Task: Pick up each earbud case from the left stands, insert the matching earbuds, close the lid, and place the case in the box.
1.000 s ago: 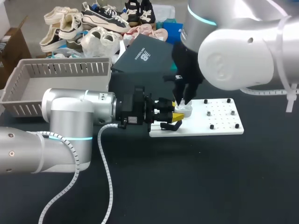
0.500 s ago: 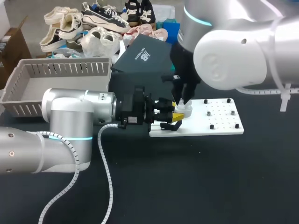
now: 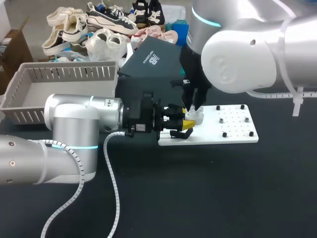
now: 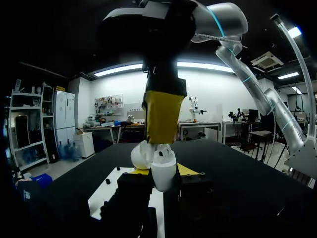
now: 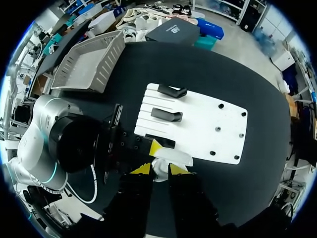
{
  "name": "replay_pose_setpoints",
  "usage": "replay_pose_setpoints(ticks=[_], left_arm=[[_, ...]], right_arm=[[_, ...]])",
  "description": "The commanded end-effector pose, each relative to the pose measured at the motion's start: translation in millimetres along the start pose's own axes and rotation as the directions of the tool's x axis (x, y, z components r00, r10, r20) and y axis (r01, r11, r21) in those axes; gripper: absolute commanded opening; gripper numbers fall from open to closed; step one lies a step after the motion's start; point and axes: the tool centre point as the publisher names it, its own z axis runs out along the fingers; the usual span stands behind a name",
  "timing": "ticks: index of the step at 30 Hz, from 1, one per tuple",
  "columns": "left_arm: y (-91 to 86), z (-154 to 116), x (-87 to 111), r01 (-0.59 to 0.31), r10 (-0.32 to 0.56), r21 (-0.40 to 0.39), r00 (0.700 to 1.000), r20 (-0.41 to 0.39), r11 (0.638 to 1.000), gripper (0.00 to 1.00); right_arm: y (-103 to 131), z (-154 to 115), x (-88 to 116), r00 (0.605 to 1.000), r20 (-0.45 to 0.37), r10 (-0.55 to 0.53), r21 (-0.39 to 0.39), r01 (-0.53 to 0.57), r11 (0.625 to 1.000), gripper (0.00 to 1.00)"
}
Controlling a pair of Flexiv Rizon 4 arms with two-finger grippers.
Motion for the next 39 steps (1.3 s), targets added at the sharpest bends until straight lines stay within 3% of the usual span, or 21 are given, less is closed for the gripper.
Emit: replay_pose_setpoints(ticks=[1, 39], left_arm=[[-1.7, 0.3, -0.3, -0.002, 0.002, -0.007, 1.0, 0.001, 1.0, 0.0], [-1.7, 0.3, -0.3, -0.002, 0.002, -0.007, 1.0, 0.001, 1.0, 0.0]], right_arm=[[-0.2, -2.2, 3.3, 1.0, 0.003, 0.001, 0.002, -0.001, 1.0, 0.0], [3.4, 2.0, 2.5, 1.0, 0.001, -0.007, -0.006, 0.007, 1.0, 0.0]])
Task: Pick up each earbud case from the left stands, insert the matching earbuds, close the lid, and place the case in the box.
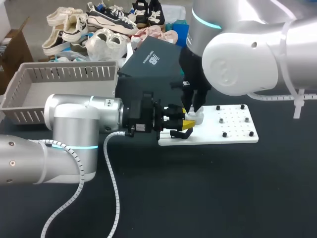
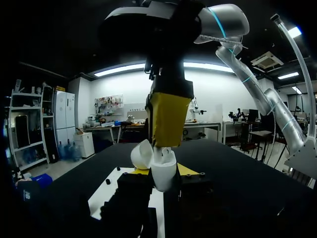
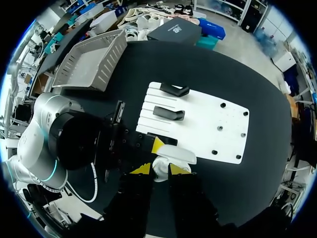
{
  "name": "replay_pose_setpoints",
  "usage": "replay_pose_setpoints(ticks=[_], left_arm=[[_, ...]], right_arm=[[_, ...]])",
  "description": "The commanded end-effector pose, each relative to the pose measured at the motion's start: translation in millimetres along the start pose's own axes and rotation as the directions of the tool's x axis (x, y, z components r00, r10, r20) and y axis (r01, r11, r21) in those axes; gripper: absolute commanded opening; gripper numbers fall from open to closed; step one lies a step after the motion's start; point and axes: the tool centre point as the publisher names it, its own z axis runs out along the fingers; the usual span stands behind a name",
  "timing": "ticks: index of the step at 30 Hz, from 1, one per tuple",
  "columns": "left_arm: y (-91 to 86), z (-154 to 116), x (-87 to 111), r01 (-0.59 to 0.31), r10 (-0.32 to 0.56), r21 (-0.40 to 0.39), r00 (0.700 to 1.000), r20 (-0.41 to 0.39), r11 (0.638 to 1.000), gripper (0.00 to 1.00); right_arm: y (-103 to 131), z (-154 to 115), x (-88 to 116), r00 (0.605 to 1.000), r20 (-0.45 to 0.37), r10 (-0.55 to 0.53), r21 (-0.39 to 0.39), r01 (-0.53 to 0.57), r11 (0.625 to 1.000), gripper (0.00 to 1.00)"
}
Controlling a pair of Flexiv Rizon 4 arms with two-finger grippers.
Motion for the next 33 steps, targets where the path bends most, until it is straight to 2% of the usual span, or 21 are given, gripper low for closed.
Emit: replay_pose_setpoints(ticks=[1, 14, 16, 17, 19, 33], left_arm=[[-2.0, 0.4, 0.0, -0.002, 0.002, -0.007, 1.0, 0.001, 1.0, 0.0], [-2.0, 0.4, 0.0, -0.002, 0.002, -0.007, 1.0, 0.001, 1.0, 0.0], [-2.0, 0.4, 0.0, -0.002, 0.002, -0.007, 1.0, 0.001, 1.0, 0.0], [-2.0, 0.4, 0.0, -0.002, 0.002, -0.007, 1.0, 0.001, 1.0, 0.0], [-2.0, 0.4, 0.0, -0.002, 0.002, -0.007, 1.0, 0.001, 1.0, 0.0], [-2.0, 0.4, 0.0, -0.002, 0.002, -0.007, 1.0, 0.001, 1.0, 0.0]], right_arm=[[0.7, 0.4, -1.1, 1.0, 0.0, 0.001, 0.003, -0.001, 1.0, 0.0], [-0.5, 5.2, -1.8, 1.0, -0.008, 0.009, 0.012, -0.009, 1.0, 0.0], [-0.6, 5.3, -1.9, 1.0, -0.007, 0.011, 0.013, -0.011, 1.0, 0.28], [-0.6, 5.2, -1.9, 1.0, -0.007, 0.011, 0.013, -0.011, 1.0, 0.37], [-0.2, 4.5, -1.5, 1.0, -0.007, 0.011, 0.013, -0.011, 1.0, 0.45], [0.2, -15.4, 6.8, 1.0, 0.021, 0.001, -0.002, -0.001, 1.0, 0.63]])
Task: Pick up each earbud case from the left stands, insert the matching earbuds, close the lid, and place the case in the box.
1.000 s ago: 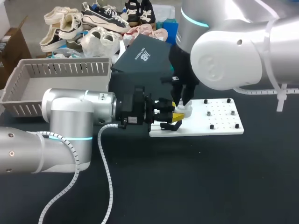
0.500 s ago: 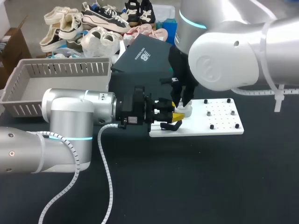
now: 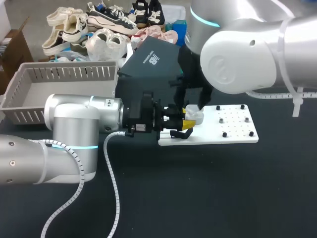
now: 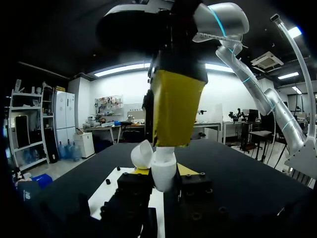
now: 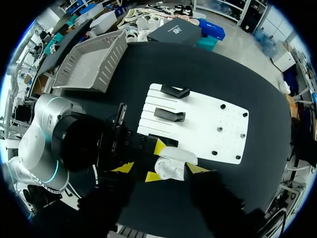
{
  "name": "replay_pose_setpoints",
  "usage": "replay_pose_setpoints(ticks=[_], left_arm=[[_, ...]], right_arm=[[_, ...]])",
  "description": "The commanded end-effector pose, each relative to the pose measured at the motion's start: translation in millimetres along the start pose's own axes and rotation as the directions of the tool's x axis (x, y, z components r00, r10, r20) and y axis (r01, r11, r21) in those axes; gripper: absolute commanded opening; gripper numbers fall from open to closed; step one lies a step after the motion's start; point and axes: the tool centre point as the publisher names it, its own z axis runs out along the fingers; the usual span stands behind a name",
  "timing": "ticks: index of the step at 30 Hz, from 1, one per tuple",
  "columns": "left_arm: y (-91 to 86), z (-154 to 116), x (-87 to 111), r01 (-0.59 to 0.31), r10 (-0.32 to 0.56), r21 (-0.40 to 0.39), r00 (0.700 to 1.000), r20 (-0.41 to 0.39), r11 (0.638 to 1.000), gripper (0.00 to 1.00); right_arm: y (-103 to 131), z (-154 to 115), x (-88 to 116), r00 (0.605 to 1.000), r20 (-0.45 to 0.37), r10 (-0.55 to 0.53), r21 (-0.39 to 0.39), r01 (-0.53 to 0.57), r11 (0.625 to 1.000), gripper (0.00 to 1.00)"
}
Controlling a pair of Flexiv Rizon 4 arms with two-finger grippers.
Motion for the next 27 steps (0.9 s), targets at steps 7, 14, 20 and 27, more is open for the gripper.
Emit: replay_pose_setpoints(ticks=[7, 14, 20, 27], left_arm=[[-1.9, 0.2, 0.1, -0.002, 0.002, -0.007, 1.0, 0.001, 1.0, 0.0], [-1.9, 0.2, 0.1, -0.002, 0.002, -0.007, 1.0, 0.001, 1.0, 0.0], [-1.9, 0.2, 0.1, -0.002, 0.002, -0.007, 1.0, 0.001, 1.0, 0.0], [-1.9, 0.2, 0.1, -0.002, 0.002, -0.007, 1.0, 0.001, 1.0, 0.0]], right_arm=[[-14.5, -23.6, 19.1, 0.999, 0.046, 0.008, 0.011, -0.008, 1.0, 0.68], [-34.9, -21.8, 24.2, 0.998, 0.036, 0.054, 0.021, -0.055, 0.998, 0.78], [-41.2, -17.0, 30.1, 0.998, 0.028, 0.064, 0.033, -0.065, 0.997, 0.8], [-44.4, -9.5, 28.4, 0.998, 0.013, 0.066, 0.036, -0.067, 0.997, 0.83]])
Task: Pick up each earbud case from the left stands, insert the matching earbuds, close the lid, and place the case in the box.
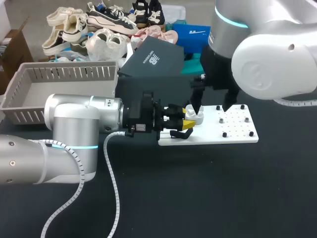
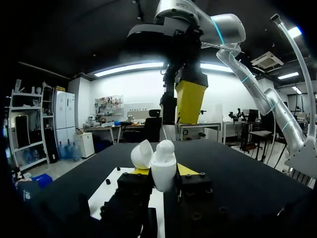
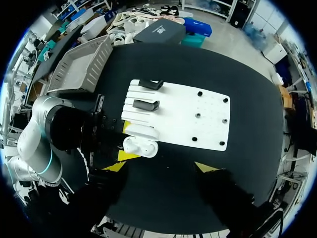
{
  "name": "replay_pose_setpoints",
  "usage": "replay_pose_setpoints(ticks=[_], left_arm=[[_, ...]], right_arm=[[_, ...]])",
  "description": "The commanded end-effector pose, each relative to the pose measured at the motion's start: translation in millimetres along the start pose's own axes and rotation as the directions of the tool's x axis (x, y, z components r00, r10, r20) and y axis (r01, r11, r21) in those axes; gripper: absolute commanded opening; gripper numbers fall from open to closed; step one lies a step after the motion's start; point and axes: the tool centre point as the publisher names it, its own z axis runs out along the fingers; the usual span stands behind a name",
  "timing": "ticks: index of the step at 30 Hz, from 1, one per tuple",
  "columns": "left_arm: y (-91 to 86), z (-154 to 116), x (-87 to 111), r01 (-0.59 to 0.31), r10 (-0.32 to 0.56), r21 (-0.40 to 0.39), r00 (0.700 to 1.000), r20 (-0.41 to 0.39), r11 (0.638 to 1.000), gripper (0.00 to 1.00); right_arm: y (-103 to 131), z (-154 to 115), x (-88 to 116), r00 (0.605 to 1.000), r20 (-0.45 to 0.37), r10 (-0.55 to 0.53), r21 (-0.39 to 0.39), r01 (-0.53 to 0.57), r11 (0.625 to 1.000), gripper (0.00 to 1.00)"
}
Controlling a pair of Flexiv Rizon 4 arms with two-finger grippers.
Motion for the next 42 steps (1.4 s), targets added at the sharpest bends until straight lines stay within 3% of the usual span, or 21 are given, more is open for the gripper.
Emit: replay_pose_setpoints(ticks=[1, 22, 29, 32, 34, 39, 42], left_arm=[[-1.9, 0.2, 0.2, -0.002, 0.002, -0.007, 1.0, 0.001, 1.0, 0.0], [-1.9, 0.2, 0.2, -0.002, 0.002, -0.007, 1.0, 0.001, 1.0, 0.0], [-1.9, 0.2, 0.2, -0.002, 0.002, -0.007, 1.0, 0.001, 1.0, 0.0], [-1.9, 0.2, 0.2, -0.002, 0.002, -0.007, 1.0, 0.001, 1.0, 0.0], [-1.9, 0.2, 0.2, -0.002, 0.002, -0.007, 1.0, 0.001, 1.0, 0.0], [-1.9, 0.2, 0.2, -0.002, 0.002, -0.007, 1.0, 0.001, 1.0, 0.0], [-1.9, 0.2, 0.2, -0.002, 0.002, -0.007, 1.0, 0.001, 1.0, 0.0]], right_arm=[[-1.2, 6.5, -3.3, 1.0, -0.002, 0.005, 0.001, -0.005, 1.0, 0.82], [-6.1, 21.3, -11.2, 0.999, -0.039, 0.016, -0.008, -0.016, 1.0, 0.85], [-8.9, 11.3, -12.3, 0.999, -0.019, 0.026, -0.021, -0.026, 0.999, 0.87], [-12.0, 1.4, -16.9, 0.998, 0.016, 0.066, -0.052, -0.065, 0.997, 0.9], [-14.9, 1.2, -26.4, 0.989, 0.073, 0.128, -0.05, -0.125, 0.991, 1.0], [-18.9, 4.7, -48.1, 0.96, 0.121, 0.251, -0.08, -0.243, 0.967, 1.0], [-19.4, 9.8, -57.1, 0.956, 0.117, 0.27, -0.064, -0.264, 0.962, 1.0]])
